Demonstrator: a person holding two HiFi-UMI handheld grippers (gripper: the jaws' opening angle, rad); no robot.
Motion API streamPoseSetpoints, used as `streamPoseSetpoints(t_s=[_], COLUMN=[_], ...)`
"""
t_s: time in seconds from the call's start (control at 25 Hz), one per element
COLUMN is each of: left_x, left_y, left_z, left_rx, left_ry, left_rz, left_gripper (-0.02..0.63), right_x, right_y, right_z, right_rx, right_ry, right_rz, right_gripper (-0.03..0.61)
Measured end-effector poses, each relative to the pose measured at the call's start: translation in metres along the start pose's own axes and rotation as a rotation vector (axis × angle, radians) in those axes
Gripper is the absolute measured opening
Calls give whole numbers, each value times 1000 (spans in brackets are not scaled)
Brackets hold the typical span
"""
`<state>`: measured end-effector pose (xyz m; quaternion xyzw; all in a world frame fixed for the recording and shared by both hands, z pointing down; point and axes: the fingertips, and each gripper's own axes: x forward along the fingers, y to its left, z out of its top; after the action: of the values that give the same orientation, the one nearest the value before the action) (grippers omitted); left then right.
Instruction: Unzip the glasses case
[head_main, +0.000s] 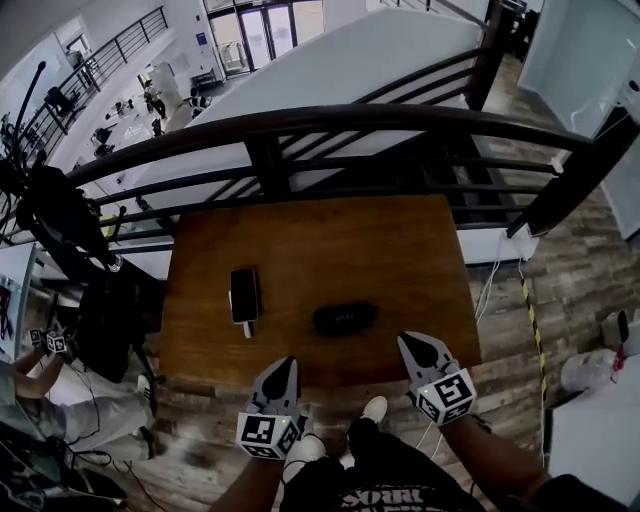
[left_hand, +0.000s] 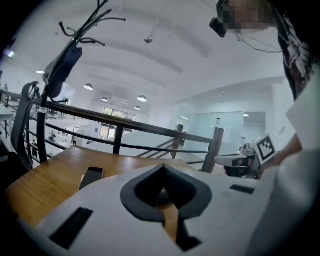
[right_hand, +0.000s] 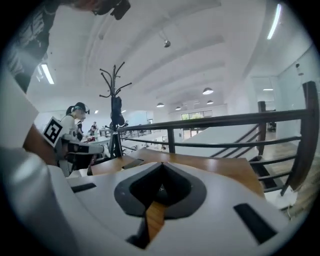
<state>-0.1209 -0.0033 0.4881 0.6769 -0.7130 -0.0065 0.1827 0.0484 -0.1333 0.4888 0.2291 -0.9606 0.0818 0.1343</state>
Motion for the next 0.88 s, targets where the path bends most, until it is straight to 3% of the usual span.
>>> streamPoseSetpoints(t_s=[0.16, 0.44, 0.64, 0.88], left_x=[-34, -85, -114, -148], left_y=[-7, -32, -48, -85], left_z=[31, 64, 52, 32], left_rx=[38, 54, 37, 36], left_ry=[-94, -181, -188, -168], left_rz=[-4, -123, -163, -152], left_gripper=[3, 3, 3, 3], right_x=[-26, -81, -116, -153], right_y=[27, 84, 125, 151], right_z=[19, 30, 37, 32], right_rx=[36, 42, -10, -70], right_ry=[-109, -145, -154, -144], right_rz=[-77, -195, -204, -151], right_gripper=[-2, -2, -2, -2])
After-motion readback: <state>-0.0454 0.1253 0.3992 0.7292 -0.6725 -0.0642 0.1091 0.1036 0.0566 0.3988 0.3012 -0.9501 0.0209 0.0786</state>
